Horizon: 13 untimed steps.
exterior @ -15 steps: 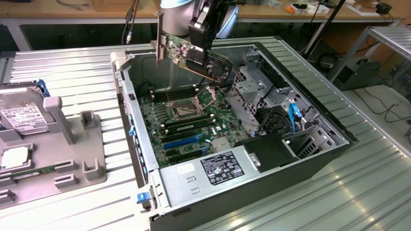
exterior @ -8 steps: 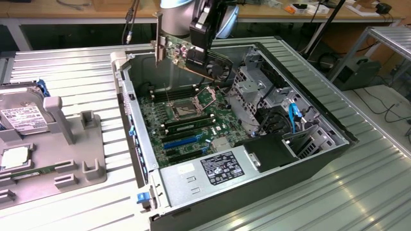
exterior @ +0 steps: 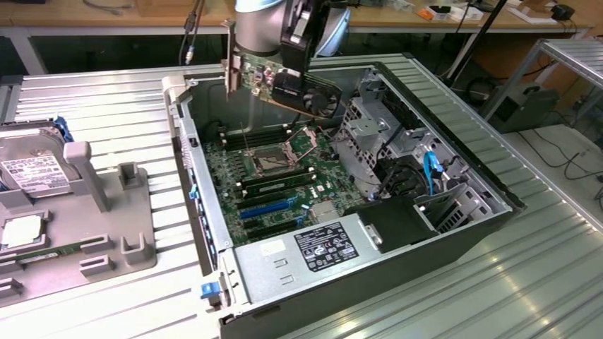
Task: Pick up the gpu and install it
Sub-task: 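Insert the gpu into the slot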
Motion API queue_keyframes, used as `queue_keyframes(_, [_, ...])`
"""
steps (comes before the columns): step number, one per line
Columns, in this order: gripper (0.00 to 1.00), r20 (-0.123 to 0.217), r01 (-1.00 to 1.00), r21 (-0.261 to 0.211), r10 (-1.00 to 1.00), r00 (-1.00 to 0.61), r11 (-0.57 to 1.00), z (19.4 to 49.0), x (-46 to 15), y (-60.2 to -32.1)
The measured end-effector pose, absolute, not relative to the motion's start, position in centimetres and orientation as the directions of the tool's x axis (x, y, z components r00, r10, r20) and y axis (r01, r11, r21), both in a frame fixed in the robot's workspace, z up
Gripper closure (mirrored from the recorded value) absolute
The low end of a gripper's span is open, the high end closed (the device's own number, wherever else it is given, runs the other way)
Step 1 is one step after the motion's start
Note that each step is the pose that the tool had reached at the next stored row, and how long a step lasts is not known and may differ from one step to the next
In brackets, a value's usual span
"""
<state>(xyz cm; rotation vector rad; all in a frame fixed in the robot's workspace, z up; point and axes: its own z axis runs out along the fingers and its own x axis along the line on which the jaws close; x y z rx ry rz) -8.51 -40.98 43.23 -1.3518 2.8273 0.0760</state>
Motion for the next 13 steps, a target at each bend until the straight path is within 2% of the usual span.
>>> queue_keyframes(13, [0.73,-0.027,-0.853,0.041,-0.853,-0.522,0.52,43.23,-8.51,-40.98])
